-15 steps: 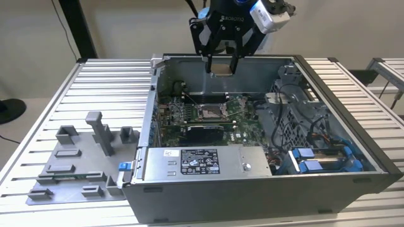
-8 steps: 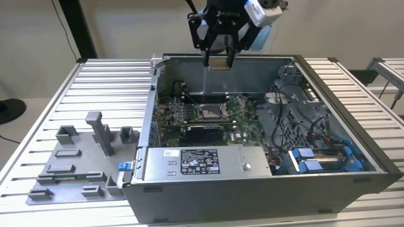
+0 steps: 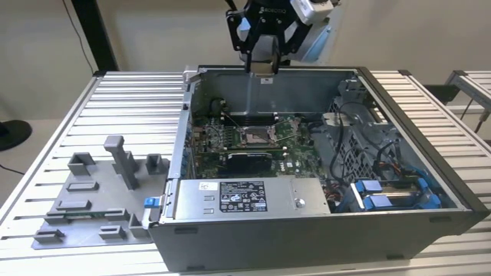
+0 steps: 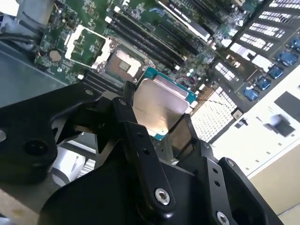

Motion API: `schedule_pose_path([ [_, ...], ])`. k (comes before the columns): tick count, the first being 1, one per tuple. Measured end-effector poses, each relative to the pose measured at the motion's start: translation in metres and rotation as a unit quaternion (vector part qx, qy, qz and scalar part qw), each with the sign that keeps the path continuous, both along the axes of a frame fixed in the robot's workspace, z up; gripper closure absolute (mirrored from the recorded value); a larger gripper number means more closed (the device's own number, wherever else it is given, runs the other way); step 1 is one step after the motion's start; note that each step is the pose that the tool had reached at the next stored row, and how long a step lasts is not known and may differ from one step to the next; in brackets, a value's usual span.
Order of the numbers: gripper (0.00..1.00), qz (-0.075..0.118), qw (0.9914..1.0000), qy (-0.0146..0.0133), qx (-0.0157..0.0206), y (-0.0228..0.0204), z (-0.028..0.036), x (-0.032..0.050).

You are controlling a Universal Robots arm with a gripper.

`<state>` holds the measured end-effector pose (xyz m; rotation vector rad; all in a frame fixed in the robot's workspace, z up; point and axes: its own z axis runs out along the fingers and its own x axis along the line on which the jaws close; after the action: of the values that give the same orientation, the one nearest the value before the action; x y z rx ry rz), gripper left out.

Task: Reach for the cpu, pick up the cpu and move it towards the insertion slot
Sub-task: 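Pick up the cpu and move it towards the insertion slot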

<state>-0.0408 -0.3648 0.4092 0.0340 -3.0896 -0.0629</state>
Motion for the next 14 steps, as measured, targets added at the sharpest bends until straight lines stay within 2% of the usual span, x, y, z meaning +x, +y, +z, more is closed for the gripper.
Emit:
schedule_pose_path([
  [5, 1.00, 0.000, 1.00000, 0.0000, 0.0000, 0.0179, -0.0003, -0.0033],
  [10, 1.00, 0.000, 1.00000, 0.0000, 0.0000, 0.0331, -0.0005, -0.0066],
  [12, 1.00, 0.000, 1.00000, 0.0000, 0.0000, 0.0369, -0.0005, -0.0072],
  [14, 1.00, 0.000, 1.00000, 0.0000, 0.0000, 0.0371, -0.0005, -0.0074],
])
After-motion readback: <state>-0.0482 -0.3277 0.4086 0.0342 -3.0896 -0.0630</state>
